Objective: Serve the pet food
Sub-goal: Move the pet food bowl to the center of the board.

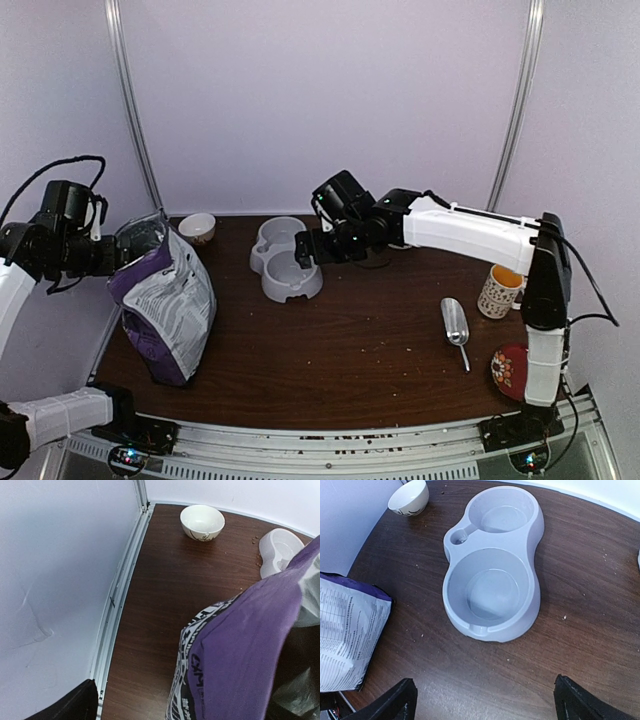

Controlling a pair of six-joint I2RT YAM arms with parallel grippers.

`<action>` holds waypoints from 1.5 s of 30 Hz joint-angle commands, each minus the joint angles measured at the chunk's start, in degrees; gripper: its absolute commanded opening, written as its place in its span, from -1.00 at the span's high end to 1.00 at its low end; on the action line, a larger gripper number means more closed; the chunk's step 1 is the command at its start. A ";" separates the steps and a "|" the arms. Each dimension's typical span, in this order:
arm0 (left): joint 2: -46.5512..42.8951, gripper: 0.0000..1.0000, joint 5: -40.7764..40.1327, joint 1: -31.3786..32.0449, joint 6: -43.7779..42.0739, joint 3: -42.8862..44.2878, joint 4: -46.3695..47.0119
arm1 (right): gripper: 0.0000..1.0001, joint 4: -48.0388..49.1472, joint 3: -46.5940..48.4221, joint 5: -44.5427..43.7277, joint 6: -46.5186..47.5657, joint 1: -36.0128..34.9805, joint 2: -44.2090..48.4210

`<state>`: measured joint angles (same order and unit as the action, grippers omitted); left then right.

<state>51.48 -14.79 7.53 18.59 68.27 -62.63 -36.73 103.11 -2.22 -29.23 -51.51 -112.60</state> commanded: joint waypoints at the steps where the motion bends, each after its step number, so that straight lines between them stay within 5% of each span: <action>1: -3.48 -0.96 3.04 -0.40 1.02 -4.81 4.01 | -0.94 -1.72 7.81 0.29 1.50 -0.24 -7.10; 15: -11.88 -0.96 3.04 -0.36 2.51 -11.10 8.58 | -0.83 -3.03 21.00 -3.58 -1.75 0.75 -20.38; 31: -11.84 -0.95 7.87 -0.34 2.77 -7.77 7.64 | -0.30 -6.64 26.32 -0.32 -15.65 3.54 -29.24; 45: -12.02 -0.95 8.71 -0.40 2.26 -5.20 5.91 | 0.24 -8.64 13.63 -0.74 -13.74 1.53 -22.09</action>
<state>39.79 -7.60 7.49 21.37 61.30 -55.61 -42.78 122.63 -2.72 -43.72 -48.73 -139.28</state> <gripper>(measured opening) 0.977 0.414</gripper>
